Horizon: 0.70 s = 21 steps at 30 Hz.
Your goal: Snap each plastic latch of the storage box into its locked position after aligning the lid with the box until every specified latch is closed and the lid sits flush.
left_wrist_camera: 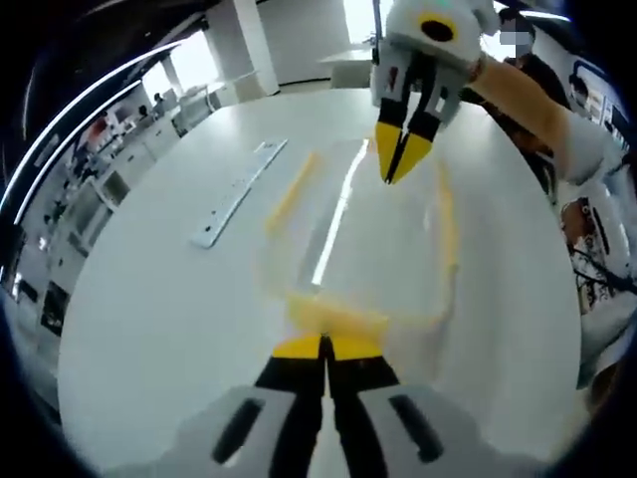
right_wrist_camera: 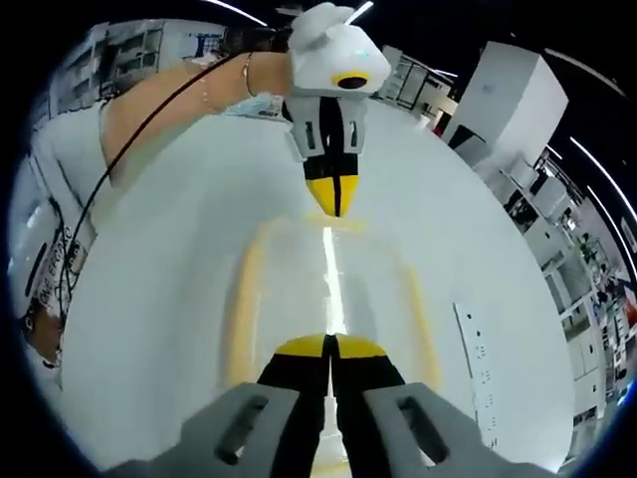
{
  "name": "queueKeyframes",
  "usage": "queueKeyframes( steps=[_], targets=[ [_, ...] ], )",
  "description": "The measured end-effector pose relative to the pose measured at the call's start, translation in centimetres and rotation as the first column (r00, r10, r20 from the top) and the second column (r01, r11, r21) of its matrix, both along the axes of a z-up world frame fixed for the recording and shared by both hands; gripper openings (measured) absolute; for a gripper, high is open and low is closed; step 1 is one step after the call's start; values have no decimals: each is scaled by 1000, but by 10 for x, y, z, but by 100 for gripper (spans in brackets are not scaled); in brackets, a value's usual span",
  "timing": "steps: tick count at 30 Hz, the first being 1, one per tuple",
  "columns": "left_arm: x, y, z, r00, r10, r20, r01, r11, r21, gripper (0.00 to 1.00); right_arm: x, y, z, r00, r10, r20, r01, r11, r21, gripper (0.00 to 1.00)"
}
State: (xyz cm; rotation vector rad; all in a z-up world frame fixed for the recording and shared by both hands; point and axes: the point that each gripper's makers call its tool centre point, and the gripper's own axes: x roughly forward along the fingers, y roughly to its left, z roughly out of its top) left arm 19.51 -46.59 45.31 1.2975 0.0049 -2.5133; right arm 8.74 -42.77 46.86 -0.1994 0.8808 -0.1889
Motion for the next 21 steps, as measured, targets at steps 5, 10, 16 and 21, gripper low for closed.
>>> queueKeyframes(
  steps=[5, 10, 16, 21],
  targets=[
    [-5, 4, -3, 1000, -20, 3, 20, 1000, 5, 0, -1, 1, -2, 999, -20, -31, 21, 999, 43, 0],
    [-7, 7, -5, 999, -47, 15, 47, 999, 3, 0, -2, 3, -4, 997, -20, -70, 24, 998, 56, 0],
    [-8, 10, -9, 996, -79, 35, 78, 997, 11, 0, -2, 4, -6, 998, -23, -64, 30, 995, 99, 0],
    [-7, 10, -8, 995, -93, 20, 93, 996, 8, 0, -2, 7, -6, 997, -23, -75, 29, 997, 75, 0]
  ],
)
